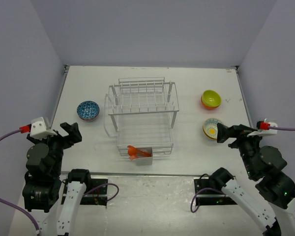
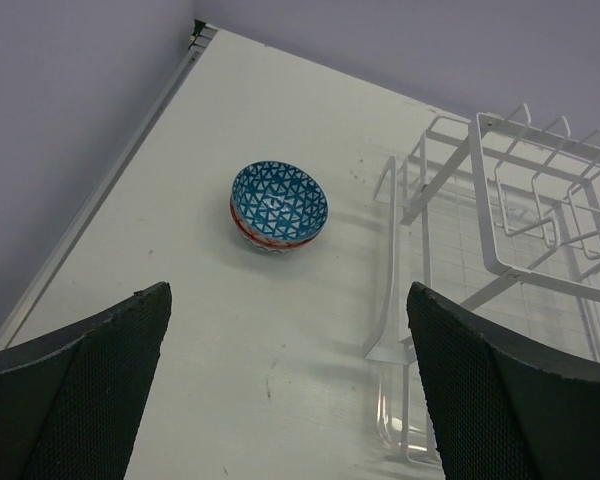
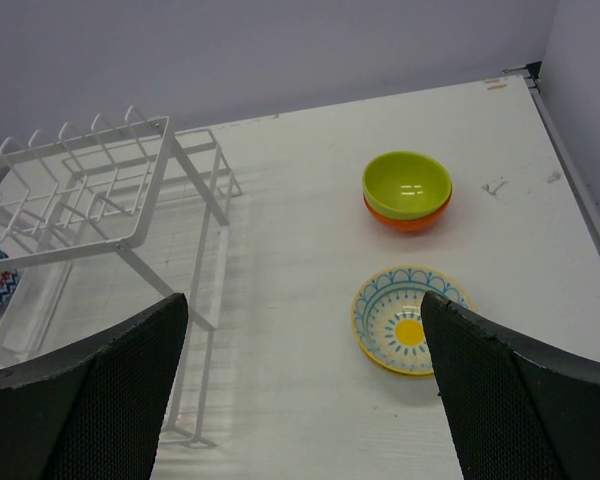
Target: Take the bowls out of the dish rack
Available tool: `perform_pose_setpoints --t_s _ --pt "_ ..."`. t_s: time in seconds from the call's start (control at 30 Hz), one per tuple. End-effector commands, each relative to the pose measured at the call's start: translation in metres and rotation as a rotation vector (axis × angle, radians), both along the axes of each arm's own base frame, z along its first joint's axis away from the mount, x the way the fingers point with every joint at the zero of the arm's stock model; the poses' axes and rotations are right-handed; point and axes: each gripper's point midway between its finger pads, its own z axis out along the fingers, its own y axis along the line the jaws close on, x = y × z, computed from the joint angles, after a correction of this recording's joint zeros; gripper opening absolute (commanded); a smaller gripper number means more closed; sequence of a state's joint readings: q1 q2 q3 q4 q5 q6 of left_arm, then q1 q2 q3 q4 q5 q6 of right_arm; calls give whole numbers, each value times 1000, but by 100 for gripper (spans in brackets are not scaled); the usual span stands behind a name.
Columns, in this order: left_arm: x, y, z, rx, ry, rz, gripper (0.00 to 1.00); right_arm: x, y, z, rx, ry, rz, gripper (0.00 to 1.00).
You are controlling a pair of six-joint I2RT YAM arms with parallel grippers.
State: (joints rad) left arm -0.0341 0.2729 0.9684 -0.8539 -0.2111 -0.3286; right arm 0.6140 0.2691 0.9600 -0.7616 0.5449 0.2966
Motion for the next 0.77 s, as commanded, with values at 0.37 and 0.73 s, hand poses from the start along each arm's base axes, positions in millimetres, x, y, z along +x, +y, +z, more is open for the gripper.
perform_pose_setpoints --t_s 0.37,0.73 --pt "16 -10 5 -14 -13 -54 100 3 3 -3 -20 3 9 99" --pt "22 -13 7 -23 -25 -62 100 5 3 -2 -11 -11 4 99"
